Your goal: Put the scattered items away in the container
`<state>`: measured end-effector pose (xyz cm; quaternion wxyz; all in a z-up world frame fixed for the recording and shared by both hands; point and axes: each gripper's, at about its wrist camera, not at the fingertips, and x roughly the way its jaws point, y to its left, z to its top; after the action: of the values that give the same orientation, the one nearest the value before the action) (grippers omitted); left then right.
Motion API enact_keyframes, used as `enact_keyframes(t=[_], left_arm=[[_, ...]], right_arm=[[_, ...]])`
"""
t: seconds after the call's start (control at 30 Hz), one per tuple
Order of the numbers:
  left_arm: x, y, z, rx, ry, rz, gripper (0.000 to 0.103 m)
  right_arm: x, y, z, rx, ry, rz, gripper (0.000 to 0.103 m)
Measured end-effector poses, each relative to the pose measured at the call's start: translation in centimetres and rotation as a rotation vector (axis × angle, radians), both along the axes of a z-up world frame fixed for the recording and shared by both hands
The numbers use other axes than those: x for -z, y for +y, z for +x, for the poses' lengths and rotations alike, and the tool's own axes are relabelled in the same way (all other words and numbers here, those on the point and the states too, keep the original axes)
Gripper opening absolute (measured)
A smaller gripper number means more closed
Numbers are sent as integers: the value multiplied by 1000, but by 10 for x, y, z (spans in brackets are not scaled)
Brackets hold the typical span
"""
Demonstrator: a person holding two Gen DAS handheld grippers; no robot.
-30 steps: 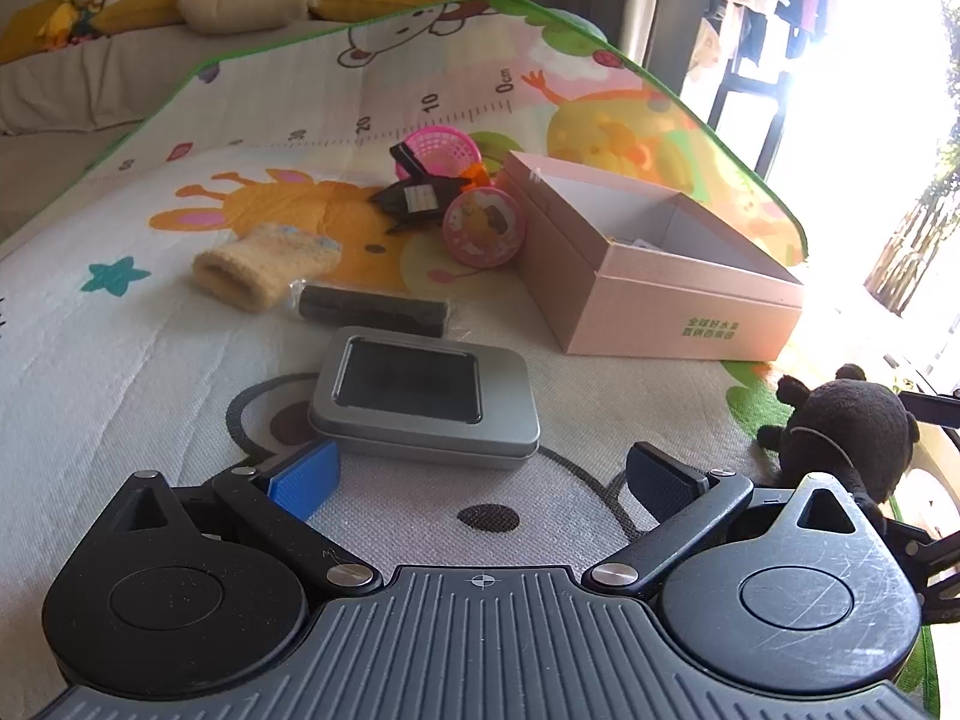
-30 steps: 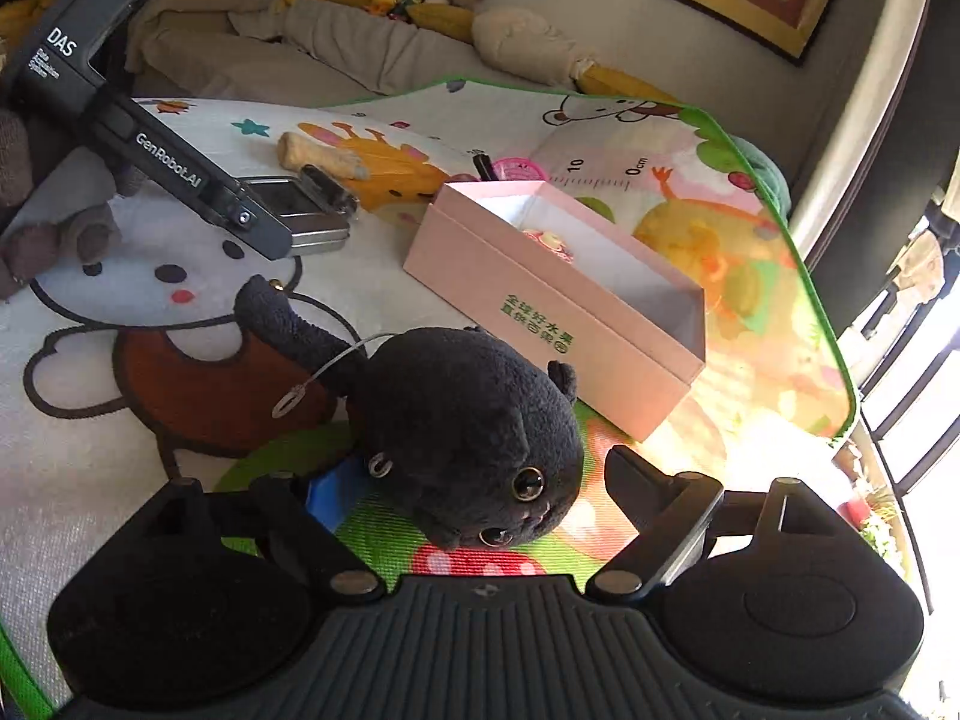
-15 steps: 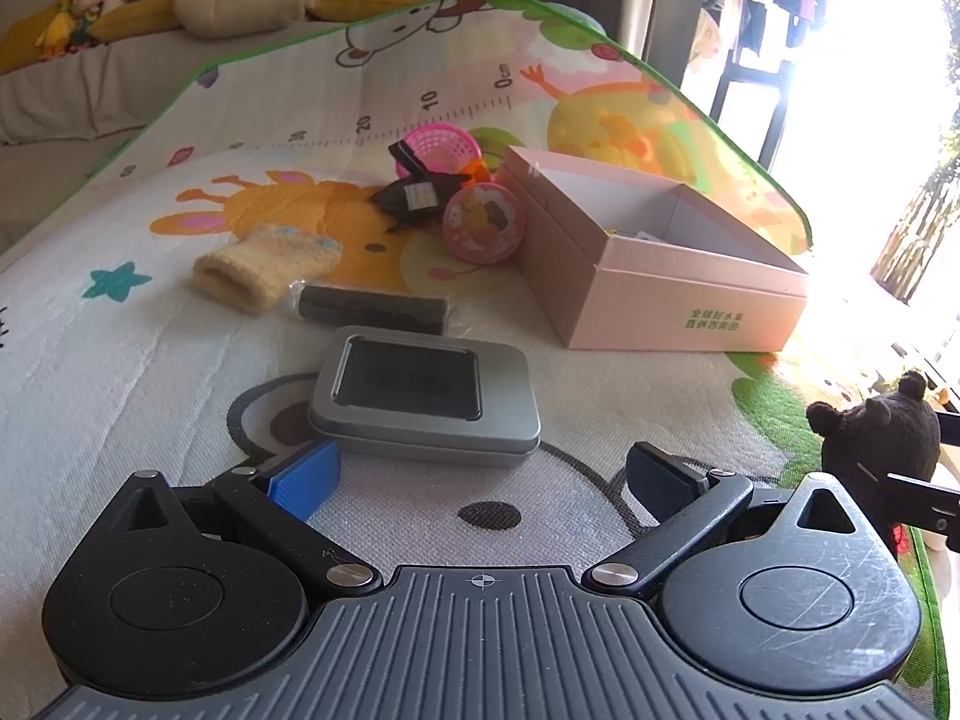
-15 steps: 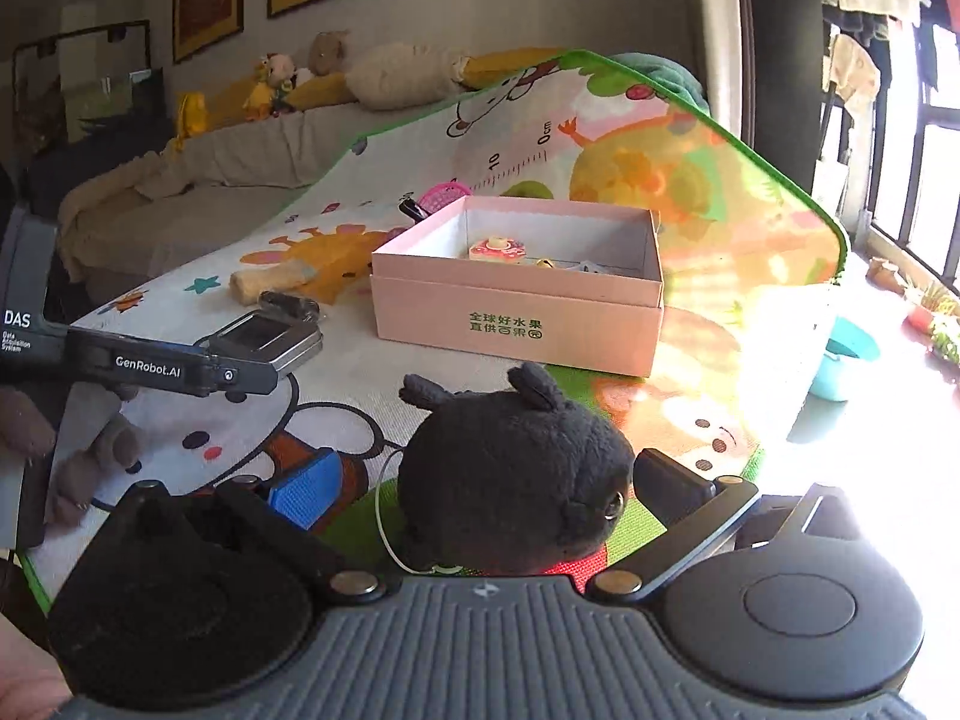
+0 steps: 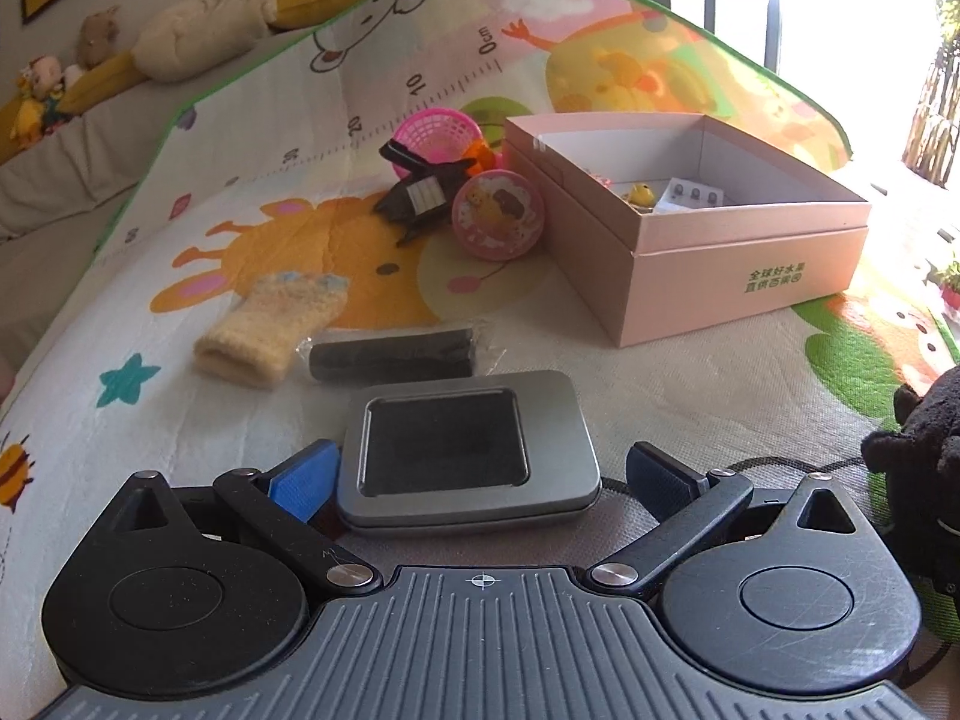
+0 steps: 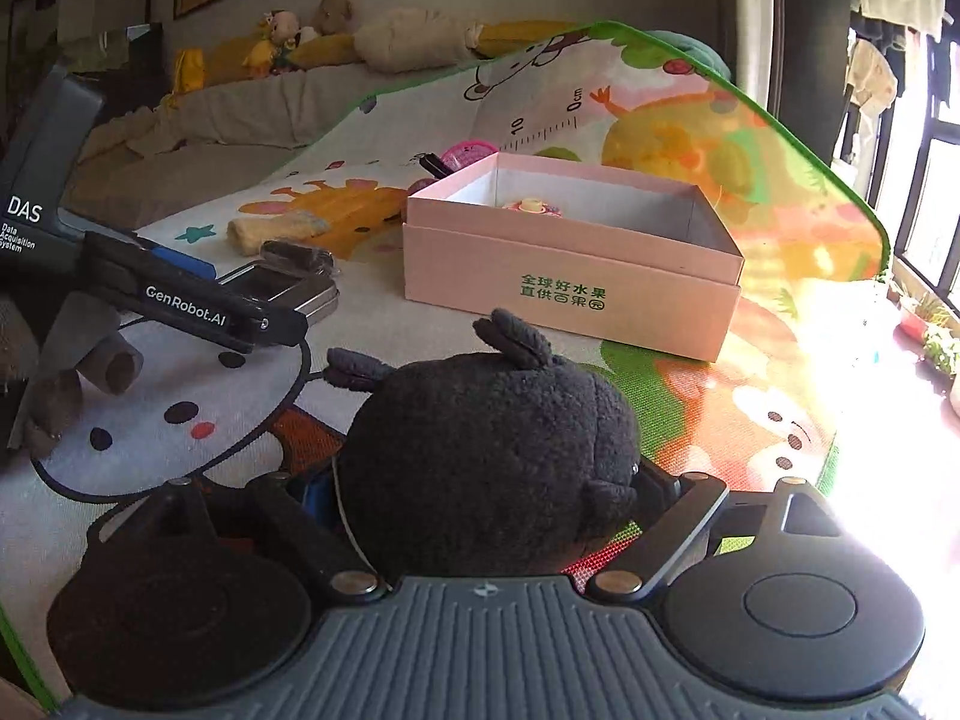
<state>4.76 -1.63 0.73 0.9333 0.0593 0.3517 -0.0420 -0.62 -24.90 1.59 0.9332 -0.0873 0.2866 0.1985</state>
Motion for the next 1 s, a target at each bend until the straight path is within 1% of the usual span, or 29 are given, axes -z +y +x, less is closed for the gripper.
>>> enact_keyframes(t=[0.07,0.33,0.53,0.57,0.6,0.63,0.83,1.0], left_arm=[[2,-1,6,-10,3,2,103],[6,6,12,-20,2,-53,103],[6,6,9,-20,-17,-57,103],[6,6,8,-21,-22,-57,102],[6,6,8,-21,-27,-55,97],[6,5,7,-18,-31,-53,95],[5,3,2,10,-39,-44,95],[2,-3,-19,71,-25,-43,95]], right_arm=[[1,0,0,2,5,-3,90],[4,2,2,1,28,-24,92],[5,5,2,-3,30,-39,99],[5,5,2,-3,30,-43,100],[5,5,2,-3,28,-45,101],[5,6,2,-4,26,-48,101],[5,5,3,0,30,-46,102],[3,4,0,0,12,-40,102]])
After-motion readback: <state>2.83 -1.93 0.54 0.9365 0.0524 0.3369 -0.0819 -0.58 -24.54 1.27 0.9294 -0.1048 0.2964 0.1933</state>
